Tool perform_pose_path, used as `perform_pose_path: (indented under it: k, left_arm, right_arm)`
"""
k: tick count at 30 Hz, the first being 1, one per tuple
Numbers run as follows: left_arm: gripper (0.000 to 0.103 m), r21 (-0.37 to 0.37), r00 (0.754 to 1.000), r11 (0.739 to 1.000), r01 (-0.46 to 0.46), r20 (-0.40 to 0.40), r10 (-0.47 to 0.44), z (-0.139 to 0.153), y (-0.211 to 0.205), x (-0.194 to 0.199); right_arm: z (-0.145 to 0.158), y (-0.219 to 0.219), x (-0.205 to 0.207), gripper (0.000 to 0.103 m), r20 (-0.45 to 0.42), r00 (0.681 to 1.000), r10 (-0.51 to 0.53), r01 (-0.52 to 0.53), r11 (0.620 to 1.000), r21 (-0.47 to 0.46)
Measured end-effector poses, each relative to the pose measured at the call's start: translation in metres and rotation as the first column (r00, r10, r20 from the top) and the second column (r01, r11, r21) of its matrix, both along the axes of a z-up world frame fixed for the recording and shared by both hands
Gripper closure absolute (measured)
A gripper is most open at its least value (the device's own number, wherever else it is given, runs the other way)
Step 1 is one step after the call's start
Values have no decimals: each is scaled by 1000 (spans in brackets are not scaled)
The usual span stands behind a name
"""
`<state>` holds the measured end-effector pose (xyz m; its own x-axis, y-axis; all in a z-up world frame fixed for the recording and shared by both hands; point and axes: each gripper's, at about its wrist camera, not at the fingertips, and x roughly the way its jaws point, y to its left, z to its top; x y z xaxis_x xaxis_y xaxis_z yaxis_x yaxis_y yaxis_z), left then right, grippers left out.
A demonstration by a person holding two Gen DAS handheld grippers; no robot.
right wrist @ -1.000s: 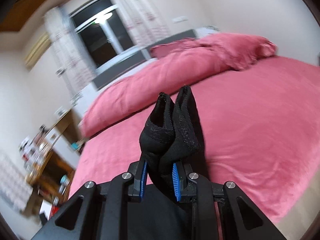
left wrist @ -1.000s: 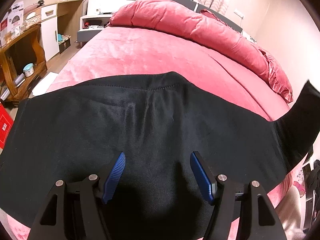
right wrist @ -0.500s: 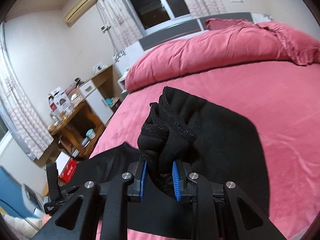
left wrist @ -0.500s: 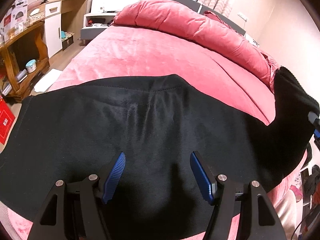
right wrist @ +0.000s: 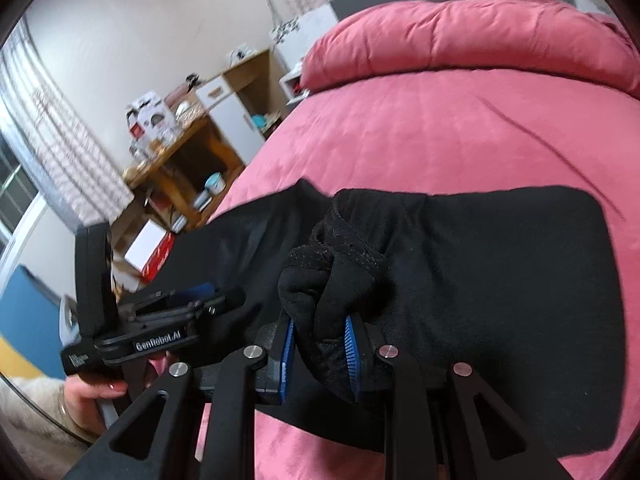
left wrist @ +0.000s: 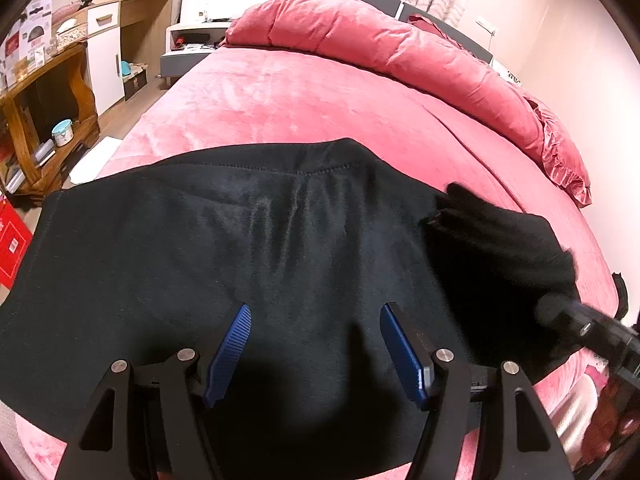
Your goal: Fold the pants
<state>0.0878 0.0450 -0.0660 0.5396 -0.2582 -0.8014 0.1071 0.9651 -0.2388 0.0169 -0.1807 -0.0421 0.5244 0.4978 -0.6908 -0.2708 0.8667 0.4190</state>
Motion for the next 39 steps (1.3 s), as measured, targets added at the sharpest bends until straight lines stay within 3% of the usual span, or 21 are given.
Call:
perform_pose_path:
  k: [3,5,7,9,11,15,19,22,26,32,34,35,36,37,39]
  left_arm:
    - [35,-9,1000,1000,8,-6,-8,-1,-2,0]
    - [35,-19,1000,1000,17,-8,-18,-1,-4,0]
    - [35,-47,999,998,30,-9,-31,1,-6,0]
    - [35,-83,999,996,43,-7,-43,3,-8,0]
    - [35,-113,998,992,55,-4,-56,6,-10,0]
    - [35,-193,995,977,93,-2,-95,11,-17,3]
    - [30,-278,991,953,122,-27,-134,12,-31,11]
    - [29,-323,986,936,136,-46,-160,11,-44,20]
    - [26,-339,983,931,133,-78,-168,9,-60,34]
    - [30,-305,965,945,119,-188,-182,-9,-83,51]
    - [37,-305,964,946,112,-197,-178,-13,-87,52]
    - [45,-312,963,943,117,-198,-185,-14,-89,51]
    - [61,-317,960,940,125,-201,-195,-15,-92,51]
    - [69,-320,953,937,142,-212,-217,-16,-97,52]
    - [76,-304,952,941,150,-213,-221,-16,-102,52]
  right_arm:
    - [-14,7,1,76,-28,999,26,-27,999,-39]
    - [-33,11,3,63,-78,997,25,-29,998,-59]
    - [-44,12,3,59,-106,994,17,-22,999,-43]
    - [-43,14,1,58,-90,996,22,-27,998,-50]
    - [-37,11,-1,49,-91,995,30,-33,999,-27]
    - [-20,-15,-19,47,-46,998,-48,50,998,43]
    - [-6,-53,-37,47,-15,978,-208,209,976,69]
    - [0,-93,-52,47,-37,933,-357,359,925,123]
    - [-5,-140,-77,47,-129,850,-511,527,832,176]
    - [-31,-179,-110,46,-307,760,-573,648,702,296]
    - [-41,-182,-116,46,-371,745,-554,665,658,354]
    - [-48,-181,-116,46,-400,740,-540,670,640,376]
    - [-52,-180,-116,46,-414,740,-530,670,634,387]
    - [-58,-178,-115,46,-428,744,-513,665,630,401]
    - [-64,-173,-112,46,-446,752,-485,656,615,437]
